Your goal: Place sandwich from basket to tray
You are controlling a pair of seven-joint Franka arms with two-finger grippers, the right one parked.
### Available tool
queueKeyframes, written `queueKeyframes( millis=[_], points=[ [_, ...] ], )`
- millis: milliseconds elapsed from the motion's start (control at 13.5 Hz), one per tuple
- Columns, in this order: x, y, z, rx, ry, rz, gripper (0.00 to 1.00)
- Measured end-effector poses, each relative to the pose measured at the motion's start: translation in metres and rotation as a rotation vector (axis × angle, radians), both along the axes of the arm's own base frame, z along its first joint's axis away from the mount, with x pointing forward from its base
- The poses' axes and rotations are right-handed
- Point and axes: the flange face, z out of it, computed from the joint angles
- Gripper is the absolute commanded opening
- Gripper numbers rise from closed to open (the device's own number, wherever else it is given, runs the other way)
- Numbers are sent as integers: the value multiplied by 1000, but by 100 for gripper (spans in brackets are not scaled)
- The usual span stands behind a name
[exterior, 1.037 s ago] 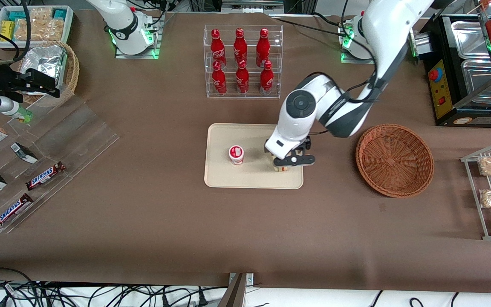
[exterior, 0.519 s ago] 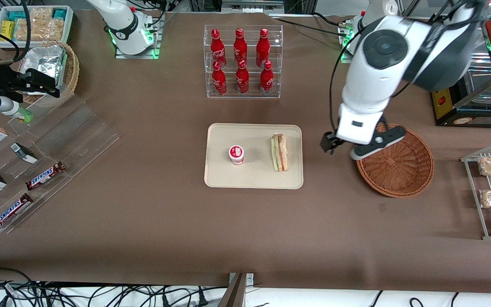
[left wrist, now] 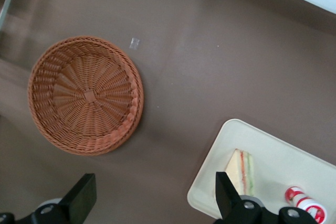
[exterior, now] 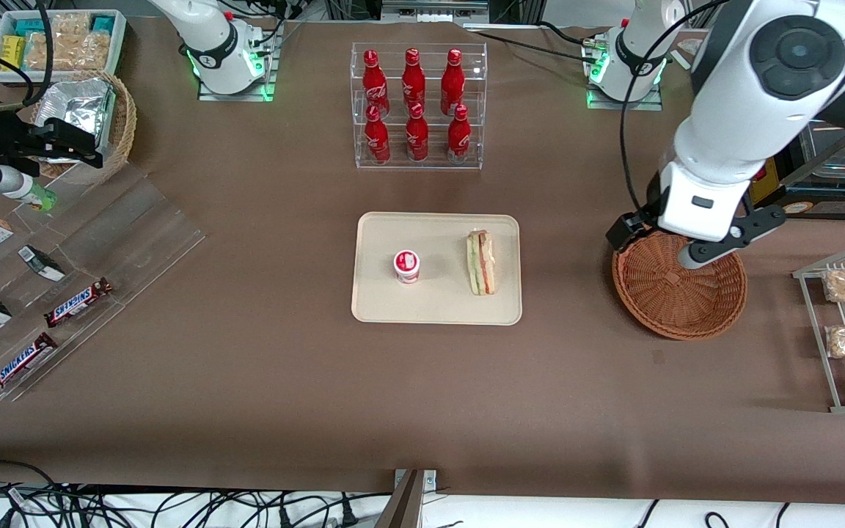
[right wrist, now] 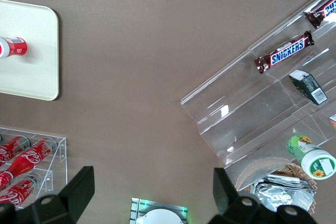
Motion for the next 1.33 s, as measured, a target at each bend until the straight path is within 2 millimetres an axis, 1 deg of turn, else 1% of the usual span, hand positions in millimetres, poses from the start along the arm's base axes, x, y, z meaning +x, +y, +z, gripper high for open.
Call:
queueKeyframes(
  millis=[74, 222, 370, 444, 519, 667, 815, 889, 1111, 1333],
  points=[
    [2, 17, 4, -8, 11, -23, 100],
    [5, 67, 15, -41, 25, -81, 100],
    [1, 114, 28, -52, 45, -152, 100],
    [-2, 132, 34, -55, 48, -191, 100],
    [-5, 145, 40, -67, 49, -232, 100],
    [-12, 160, 47, -75, 54, -346, 100],
    [-17, 164, 46, -73, 65, -460, 100],
    [-18, 163, 45, -74, 69, -488, 100],
    [-20, 162, 43, -74, 75, -503, 100],
    [-20, 165, 43, -74, 75, -497, 100]
  ],
)
